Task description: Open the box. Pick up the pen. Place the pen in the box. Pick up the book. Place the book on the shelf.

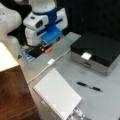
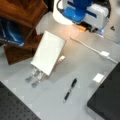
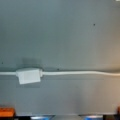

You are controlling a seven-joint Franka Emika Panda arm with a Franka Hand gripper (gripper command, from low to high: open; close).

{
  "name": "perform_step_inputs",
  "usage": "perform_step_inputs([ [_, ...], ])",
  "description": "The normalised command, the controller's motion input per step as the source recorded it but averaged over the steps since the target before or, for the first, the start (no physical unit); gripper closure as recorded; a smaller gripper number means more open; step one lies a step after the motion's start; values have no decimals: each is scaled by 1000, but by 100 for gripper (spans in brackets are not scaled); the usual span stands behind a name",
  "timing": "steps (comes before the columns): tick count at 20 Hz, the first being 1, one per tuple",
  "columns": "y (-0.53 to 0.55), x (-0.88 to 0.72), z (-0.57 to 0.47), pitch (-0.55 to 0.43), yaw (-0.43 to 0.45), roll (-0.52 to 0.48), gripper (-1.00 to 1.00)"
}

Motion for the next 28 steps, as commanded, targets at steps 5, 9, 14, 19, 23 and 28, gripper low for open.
perform_step_inputs([
  [5,530,227,33,76,-125,-22,-100],
  [9,639,316,132,101,-63,15,-100],
  [14,427,416,168,166,-73,108,-100],
  [19,230,503,149,122,-67,295,-100],
  [23,153,404,84,223,132,264,-100],
  [28,78,405,21,235,208,288,-100],
])
